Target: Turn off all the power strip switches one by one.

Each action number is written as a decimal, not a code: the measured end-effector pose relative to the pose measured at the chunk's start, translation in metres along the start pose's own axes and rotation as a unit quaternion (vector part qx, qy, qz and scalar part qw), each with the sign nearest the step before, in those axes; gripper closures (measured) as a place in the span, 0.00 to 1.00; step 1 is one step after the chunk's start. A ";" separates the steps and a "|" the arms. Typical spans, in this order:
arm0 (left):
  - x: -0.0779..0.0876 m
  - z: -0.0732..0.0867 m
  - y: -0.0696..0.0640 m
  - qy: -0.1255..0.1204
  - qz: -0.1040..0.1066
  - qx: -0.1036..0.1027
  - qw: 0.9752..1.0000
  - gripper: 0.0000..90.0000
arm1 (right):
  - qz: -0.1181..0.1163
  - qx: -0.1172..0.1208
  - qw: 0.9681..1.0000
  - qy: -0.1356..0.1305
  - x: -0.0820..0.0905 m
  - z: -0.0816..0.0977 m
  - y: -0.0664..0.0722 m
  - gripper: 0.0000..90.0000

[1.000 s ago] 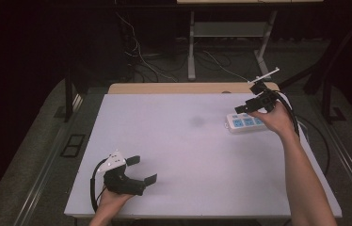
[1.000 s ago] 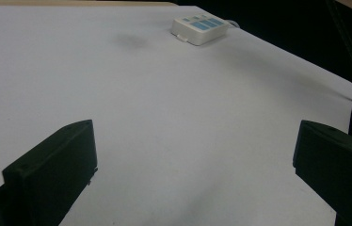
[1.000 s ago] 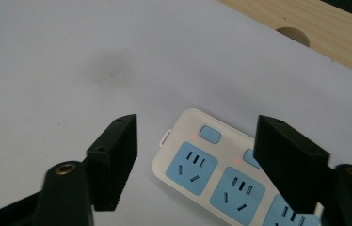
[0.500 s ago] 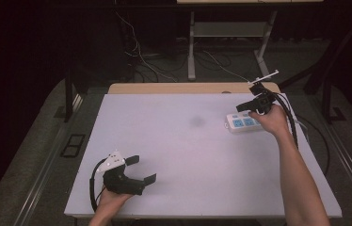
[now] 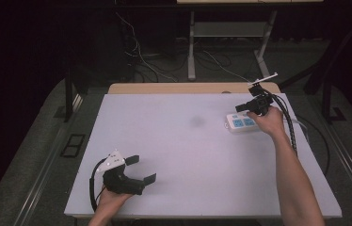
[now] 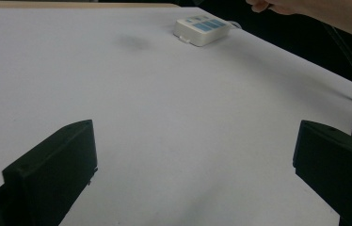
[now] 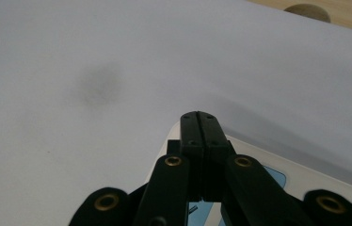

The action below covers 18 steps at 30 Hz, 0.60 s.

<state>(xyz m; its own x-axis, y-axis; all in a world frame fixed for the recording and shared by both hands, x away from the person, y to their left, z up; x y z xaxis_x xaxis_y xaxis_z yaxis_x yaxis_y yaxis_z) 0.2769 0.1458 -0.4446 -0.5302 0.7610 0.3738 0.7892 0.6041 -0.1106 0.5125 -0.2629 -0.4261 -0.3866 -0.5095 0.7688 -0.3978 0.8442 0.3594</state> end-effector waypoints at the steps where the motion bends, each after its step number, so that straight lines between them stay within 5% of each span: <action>1: 0.000 0.000 0.000 0.000 0.000 0.000 1.000 0.00 | 0.001 0.001 1.000 0.000 -0.001 0.001 -0.001 1.00; 18: -0.001 0.000 0.001 0.002 0.000 0.000 1.000 0.00 | 0.005 -0.024 1.000 -0.010 -0.019 0.013 -0.013 1.00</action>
<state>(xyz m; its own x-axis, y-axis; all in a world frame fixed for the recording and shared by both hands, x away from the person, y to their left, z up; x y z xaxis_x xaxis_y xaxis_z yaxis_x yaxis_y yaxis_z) 0.2780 0.1460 -0.4454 -0.5295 0.7598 0.3773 0.7887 0.6047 -0.1109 0.5146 -0.2665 -0.4518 -0.4069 -0.5033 0.7623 -0.3539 0.8562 0.3764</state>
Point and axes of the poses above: each handheld gripper's, and its own axes: x roughly backward along the jaws, z roughly out of its underside, y roughly to its left, the point moved 5 cm from there along -x, roughly forward along the jaws, and after that the axes turned 9 degrees about -x, right-handed, at the moved point
